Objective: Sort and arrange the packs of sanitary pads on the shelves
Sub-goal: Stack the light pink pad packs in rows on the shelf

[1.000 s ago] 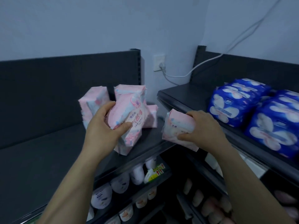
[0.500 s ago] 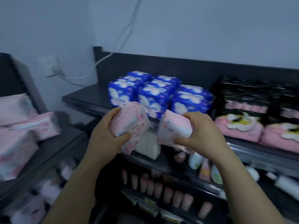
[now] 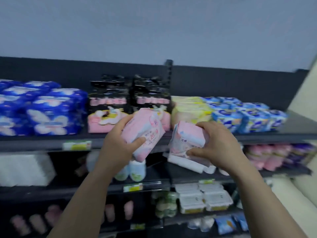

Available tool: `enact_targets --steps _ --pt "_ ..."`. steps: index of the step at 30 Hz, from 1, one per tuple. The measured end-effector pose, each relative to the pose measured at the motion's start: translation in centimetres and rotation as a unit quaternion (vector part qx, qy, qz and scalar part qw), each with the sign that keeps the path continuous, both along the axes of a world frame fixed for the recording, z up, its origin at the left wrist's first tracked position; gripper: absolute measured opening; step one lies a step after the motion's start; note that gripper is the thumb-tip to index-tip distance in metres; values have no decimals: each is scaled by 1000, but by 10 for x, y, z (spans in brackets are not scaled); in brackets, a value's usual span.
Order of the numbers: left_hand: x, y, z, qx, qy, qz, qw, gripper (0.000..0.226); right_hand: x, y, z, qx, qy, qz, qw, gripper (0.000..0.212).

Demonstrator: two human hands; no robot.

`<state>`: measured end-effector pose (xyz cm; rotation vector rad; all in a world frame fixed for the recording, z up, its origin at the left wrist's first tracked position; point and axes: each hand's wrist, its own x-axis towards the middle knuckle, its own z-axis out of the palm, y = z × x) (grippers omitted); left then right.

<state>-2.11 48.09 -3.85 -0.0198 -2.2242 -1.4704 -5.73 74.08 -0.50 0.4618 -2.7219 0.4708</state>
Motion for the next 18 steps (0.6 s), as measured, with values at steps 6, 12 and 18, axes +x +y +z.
enact_targets --steps 6,12,18 --pt "-53 124 5 9 -18 -92 996 73 4 131 -6 -1 -8 -111 994 79" --pt "-100 220 16 1 -17 -147 989 59 9 227 -18 -21 5 -197 980 73" --pt "-150 301 24 -4 -9 -193 981 56 -12 301 -22 -30 15 -259 965 71"
